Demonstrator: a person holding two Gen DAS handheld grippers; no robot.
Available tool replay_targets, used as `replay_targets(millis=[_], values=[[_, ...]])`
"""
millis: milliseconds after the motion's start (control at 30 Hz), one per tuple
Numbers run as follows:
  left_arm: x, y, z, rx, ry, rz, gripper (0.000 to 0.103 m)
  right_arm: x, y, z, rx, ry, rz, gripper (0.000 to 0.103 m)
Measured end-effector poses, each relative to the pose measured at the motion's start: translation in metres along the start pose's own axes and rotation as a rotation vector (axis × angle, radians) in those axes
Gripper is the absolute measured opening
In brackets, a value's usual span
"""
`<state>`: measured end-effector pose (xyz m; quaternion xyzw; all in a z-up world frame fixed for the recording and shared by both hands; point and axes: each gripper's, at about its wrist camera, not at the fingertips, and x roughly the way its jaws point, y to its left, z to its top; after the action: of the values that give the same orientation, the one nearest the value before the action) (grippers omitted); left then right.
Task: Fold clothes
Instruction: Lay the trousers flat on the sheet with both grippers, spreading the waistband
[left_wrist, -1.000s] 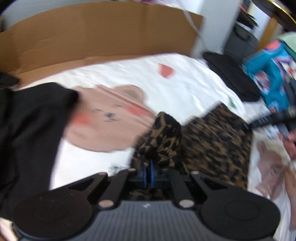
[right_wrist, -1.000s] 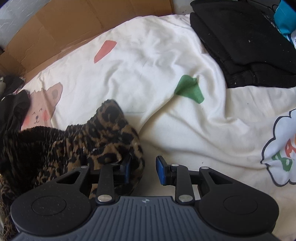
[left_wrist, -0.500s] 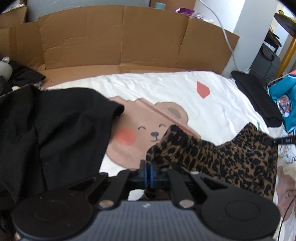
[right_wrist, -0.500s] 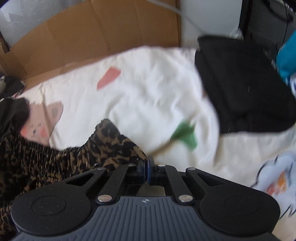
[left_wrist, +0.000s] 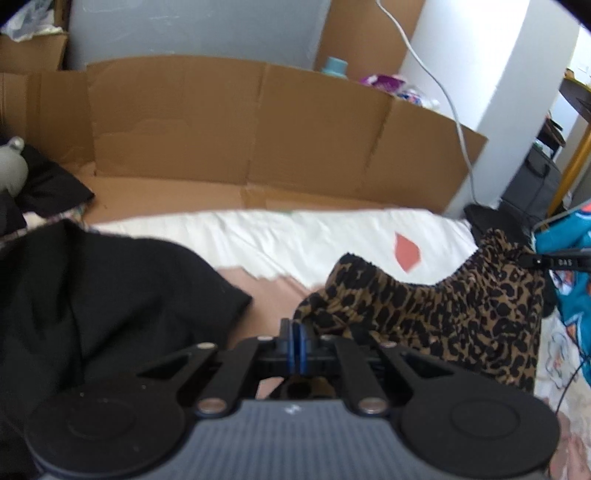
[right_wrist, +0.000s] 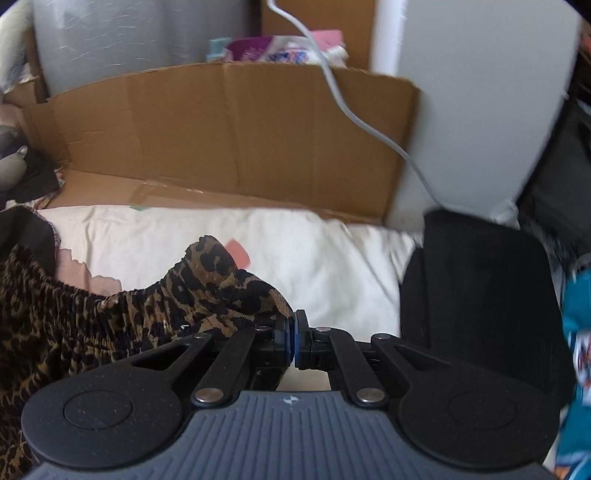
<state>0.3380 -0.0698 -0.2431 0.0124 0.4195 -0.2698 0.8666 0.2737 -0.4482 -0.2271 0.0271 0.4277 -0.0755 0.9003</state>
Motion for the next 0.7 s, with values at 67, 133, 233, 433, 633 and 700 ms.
replay_targets(millis=[67, 133, 233, 433, 633, 700], values=[[0.006, 0.007, 0.009, -0.009, -0.005, 0.012, 0.003, 0.008, 0.004, 0.009, -0.018, 0.002, 0.012, 0.0], [0.012, 0.014, 0.016, -0.017, -0.007, 0.026, 0.003, 0.017, 0.007, 0.016, -0.032, 0.013, 0.026, 0.0], [0.027, 0.024, 0.017, -0.032, 0.032, 0.056, 0.003, 0.038, 0.015, 0.016, -0.047, 0.092, 0.06, 0.001], [0.041, 0.034, 0.016, -0.037, 0.056, 0.136, 0.014, 0.051, 0.016, 0.006, -0.032, 0.146, 0.022, 0.031], [0.041, 0.029, 0.018, -0.017, 0.043, 0.127, 0.056, 0.059, 0.002, -0.009, 0.142, 0.203, 0.05, 0.041], [0.049, 0.024, 0.019, -0.004, 0.061, 0.122, 0.058, 0.062, -0.001, -0.018, 0.222, 0.225, 0.067, 0.046]])
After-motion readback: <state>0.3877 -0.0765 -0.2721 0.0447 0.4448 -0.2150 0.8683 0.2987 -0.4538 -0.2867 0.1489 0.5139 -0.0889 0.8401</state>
